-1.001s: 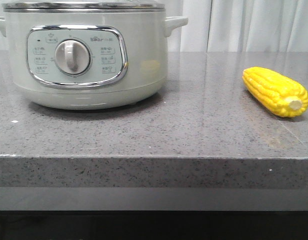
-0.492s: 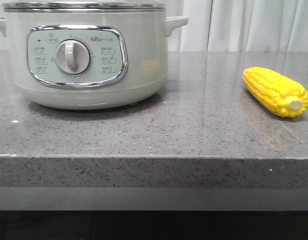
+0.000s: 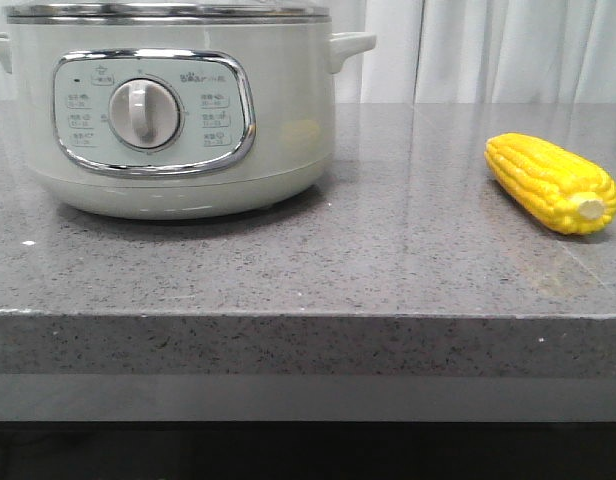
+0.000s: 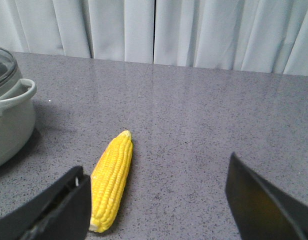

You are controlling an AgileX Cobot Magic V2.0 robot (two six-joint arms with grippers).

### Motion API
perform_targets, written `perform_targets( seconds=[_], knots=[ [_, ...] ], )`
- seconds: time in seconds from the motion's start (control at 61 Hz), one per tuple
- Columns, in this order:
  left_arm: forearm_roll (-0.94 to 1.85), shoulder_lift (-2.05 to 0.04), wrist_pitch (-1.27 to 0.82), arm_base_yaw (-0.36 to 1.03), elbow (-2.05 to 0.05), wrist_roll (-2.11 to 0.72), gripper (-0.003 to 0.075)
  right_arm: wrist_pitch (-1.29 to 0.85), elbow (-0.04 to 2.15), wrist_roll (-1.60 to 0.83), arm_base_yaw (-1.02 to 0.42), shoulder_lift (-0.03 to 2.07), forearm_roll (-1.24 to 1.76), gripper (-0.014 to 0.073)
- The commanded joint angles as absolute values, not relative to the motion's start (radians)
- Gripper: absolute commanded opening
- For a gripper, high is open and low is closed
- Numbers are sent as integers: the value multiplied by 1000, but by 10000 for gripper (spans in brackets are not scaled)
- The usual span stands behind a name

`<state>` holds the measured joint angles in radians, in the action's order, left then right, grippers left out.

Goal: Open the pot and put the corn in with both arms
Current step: 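Grasp the lid knob with the left gripper and lift the lid off, then lower the right gripper onto the yellow corn cob and grasp it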

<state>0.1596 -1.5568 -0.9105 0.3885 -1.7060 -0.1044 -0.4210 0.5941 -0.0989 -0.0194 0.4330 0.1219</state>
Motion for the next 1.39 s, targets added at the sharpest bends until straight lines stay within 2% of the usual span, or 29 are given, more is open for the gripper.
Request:
perform_targets(
  seconds=[0.0,0.263,0.525,0.771,0.952,1.378],
  knots=[
    [177,-1582,-883,397,-1797,-102,622,-348,629,-101,-14,446,116,573],
    [177,-1653,-901,397,-1840,-102,607,-348,629,-101,-14,446,116,573],
    [173,-1665,-903,397,-1840,-102,413,-348,629,-101,-14,446,116,573],
    [173,-1666,-903,397,-1840,-102,286,-348,629,-101,-14,446,116,573],
    [173,-1662,-896,397,-1840,-102,261,-348,629,-101,-14,446,116,573],
    [173,-1582,-914,397,-1926,-102,262,-348,629,-101,-14,446,116,573]
  ],
)
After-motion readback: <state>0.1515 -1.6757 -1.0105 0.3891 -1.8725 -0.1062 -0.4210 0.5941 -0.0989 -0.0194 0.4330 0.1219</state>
